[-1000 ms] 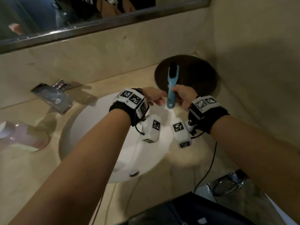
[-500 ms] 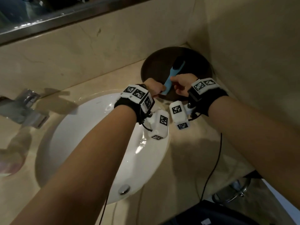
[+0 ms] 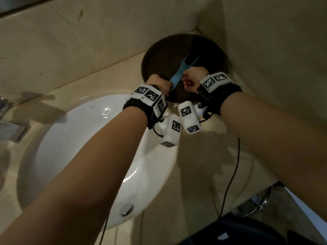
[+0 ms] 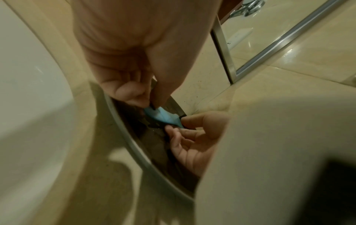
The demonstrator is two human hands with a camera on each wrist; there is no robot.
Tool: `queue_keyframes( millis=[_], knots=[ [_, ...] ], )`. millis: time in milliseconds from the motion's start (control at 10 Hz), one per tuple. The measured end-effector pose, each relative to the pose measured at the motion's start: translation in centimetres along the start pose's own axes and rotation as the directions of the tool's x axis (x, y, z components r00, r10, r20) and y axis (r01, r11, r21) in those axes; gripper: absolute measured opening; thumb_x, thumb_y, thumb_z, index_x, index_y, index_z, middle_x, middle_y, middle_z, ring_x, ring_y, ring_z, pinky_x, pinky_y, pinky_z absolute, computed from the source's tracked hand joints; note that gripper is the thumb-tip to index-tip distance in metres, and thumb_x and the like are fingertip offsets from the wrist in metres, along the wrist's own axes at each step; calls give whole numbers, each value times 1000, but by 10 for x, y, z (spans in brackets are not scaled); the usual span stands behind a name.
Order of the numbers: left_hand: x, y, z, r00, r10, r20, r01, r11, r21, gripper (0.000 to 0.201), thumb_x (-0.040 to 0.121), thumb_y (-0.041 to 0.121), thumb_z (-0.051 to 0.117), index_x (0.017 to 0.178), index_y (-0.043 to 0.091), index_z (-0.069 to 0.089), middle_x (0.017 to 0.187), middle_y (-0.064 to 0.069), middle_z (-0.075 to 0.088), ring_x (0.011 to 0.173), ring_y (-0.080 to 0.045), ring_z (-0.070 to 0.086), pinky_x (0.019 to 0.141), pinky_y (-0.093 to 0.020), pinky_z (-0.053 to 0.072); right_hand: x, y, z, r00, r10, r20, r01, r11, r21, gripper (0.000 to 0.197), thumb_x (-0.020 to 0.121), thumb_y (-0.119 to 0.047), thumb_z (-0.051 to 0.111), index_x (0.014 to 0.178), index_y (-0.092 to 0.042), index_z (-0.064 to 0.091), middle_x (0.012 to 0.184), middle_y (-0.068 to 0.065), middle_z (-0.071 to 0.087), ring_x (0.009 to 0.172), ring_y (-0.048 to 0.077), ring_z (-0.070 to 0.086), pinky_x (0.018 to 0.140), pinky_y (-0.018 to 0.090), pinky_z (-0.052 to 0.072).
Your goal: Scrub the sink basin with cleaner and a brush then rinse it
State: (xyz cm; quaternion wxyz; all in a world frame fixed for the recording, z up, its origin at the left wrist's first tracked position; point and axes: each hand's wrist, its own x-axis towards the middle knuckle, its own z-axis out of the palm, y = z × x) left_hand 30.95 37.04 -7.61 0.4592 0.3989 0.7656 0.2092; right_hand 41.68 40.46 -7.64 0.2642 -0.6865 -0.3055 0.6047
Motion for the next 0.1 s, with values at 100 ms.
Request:
queue_keyframes(
  millis=[100],
  knots=[
    [5, -2, 2, 999, -30, -27, 30, 999, -17, 27, 91, 20, 57, 68, 9, 49, 63, -6, 54, 49, -15, 52, 36, -18, 39, 1, -2, -3, 999, 13, -32, -11, 998, 60, 28, 98, -11, 38, 70, -8, 41, 68, 2, 45, 51, 13, 38, 51, 24, 37]
  ],
)
